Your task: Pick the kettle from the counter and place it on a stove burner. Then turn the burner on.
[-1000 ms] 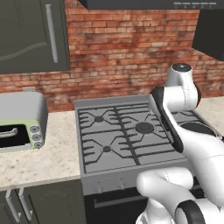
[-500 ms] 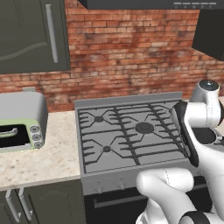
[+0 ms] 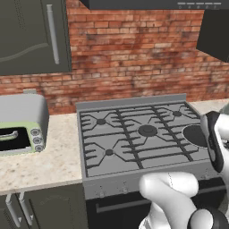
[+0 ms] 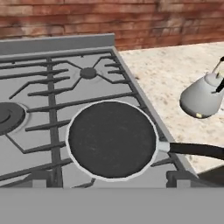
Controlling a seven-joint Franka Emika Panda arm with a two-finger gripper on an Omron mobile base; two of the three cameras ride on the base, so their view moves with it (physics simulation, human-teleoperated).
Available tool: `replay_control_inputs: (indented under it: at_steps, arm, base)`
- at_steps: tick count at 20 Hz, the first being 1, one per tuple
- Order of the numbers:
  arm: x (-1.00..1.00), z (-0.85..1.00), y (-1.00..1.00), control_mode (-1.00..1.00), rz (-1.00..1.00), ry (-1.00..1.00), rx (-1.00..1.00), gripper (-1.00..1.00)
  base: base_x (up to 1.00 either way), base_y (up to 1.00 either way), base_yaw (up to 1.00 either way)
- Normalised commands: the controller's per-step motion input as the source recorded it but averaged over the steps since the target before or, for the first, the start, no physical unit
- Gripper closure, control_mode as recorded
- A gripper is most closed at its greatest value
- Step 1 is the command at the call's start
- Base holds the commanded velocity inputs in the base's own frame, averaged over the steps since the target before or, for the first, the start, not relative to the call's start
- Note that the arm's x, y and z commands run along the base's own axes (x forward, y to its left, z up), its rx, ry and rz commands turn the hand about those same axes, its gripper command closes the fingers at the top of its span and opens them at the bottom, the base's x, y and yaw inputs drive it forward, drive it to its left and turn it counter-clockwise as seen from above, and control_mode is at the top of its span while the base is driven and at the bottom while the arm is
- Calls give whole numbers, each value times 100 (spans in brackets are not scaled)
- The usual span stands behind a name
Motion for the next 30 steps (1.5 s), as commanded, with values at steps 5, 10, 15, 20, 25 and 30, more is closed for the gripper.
replay_control_inputs:
  at_steps: [5,10,15,20,25,30]
  arm:
    - [0,0,-100,-100,-12,-33,11,-100]
    - [0,0,-100,-100,-11,-24,10,-100]
    - [2,22,-74,-100,-12,-1,18,-100]
    - [1,73,-34,-100,-9,30,11,-100]
    - [0,24,-14,-100,0,9,2,-100]
    - [0,-1,-8,-100,2,-2,0,-100]
  base:
    - [0,0,0]
    - [0,0,0]
    - [0,0,0]
    - [0,0,0]
    - [0,0,0]
    - [0,0,0]
